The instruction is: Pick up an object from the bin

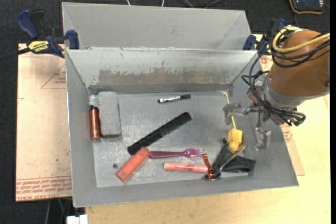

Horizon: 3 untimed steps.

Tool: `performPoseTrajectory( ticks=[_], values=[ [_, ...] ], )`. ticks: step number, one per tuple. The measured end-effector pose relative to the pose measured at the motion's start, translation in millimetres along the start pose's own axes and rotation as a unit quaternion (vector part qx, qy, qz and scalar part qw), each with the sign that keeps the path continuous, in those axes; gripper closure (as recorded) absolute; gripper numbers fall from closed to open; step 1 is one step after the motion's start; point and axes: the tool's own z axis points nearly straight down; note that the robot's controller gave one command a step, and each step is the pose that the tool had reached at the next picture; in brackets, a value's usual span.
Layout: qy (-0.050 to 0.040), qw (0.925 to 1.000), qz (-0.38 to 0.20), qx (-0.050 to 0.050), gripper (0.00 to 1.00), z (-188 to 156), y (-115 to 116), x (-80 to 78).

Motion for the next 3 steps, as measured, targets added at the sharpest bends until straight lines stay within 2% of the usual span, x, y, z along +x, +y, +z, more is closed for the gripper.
performPoseTrajectory(
  ticks=[1, 2, 3],
  values=[
    [0.0027, 0.9972, -0.074, -0.003, 0.0, 48.0, -22.6, 10.8],
    [-0.0032, 0.9948, -0.102, -0.004, 0.0, 90.3, 8.6, 26.1],
    [-0.0031, 0.9919, -0.127, 0.001, 1.0, 89.5, -13.0, 15.1]
  ],
)
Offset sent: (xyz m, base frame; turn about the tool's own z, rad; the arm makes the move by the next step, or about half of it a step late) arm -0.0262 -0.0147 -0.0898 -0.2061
